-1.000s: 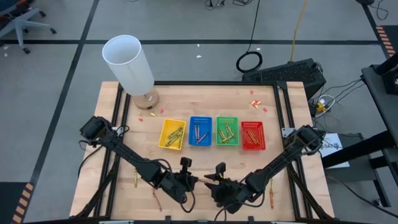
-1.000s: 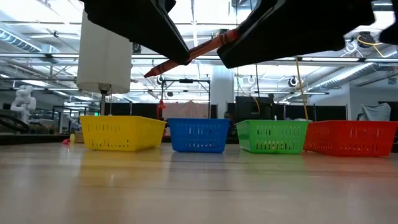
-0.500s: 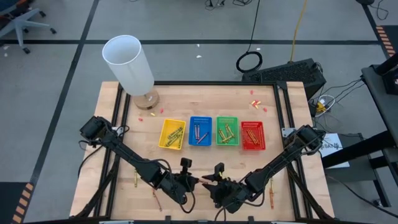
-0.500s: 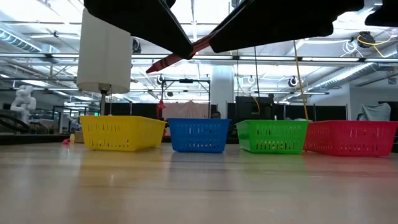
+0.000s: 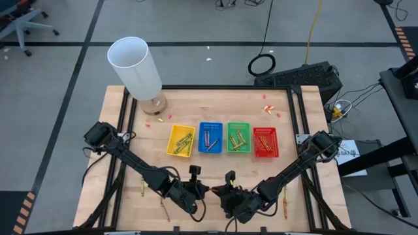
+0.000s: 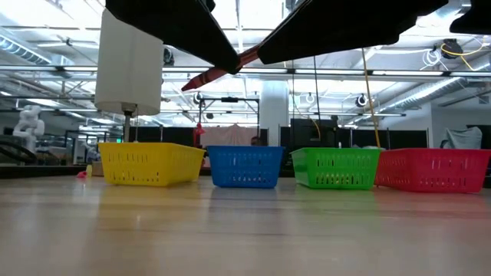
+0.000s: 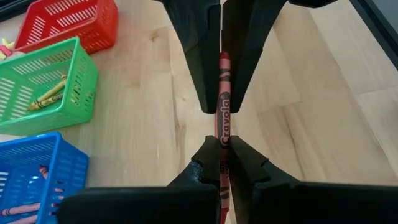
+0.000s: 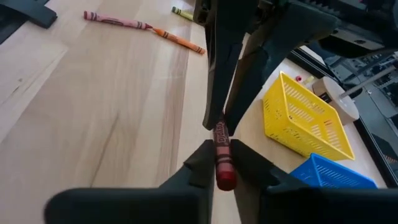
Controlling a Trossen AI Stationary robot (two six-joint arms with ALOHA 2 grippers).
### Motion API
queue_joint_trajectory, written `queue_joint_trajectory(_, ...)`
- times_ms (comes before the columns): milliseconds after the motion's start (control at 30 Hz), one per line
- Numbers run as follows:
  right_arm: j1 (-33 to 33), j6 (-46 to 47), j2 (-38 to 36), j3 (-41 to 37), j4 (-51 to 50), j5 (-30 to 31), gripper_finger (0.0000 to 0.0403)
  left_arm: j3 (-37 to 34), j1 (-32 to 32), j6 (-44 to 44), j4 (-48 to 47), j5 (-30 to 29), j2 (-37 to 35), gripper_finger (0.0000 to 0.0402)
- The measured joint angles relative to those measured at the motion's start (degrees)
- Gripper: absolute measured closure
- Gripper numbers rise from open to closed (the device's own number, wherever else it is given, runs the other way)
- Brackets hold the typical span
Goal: Sort crayons
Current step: Put the red crayon into the blue bin
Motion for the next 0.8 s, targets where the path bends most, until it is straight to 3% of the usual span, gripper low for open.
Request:
queue_joint_trajectory(233, 0.02, -0.04, 0.0, 0.0, 0.0, -0.02, 0.0397, 0.0, -0.02, -4.45, 0.23, 0.04, 0.0, 0.0382)
queue_joint_trajectory(433, 0.0, -0.03, 0.0, 0.0, 0.04, 0.19, 0.0393, 0.0, -0.02, -7.47, 0.4, 0.38, 0.0, 0.032)
queue_joint_trajectory(633, -0.04, 0.06, 0.0, -0.02, -1.09, 0.26, 0.0393, 0.07, -1.37, -7.45, -1.37, -3.48, 0.0, 0.025)
queue_joint_trajectory(800, 0.13, 1.15, 0.0, -0.02, -3.07, 0.26, 0.0392, 0.07, -4.01, -11.05, -9.24, -8.89, 0.0, 0.0232)
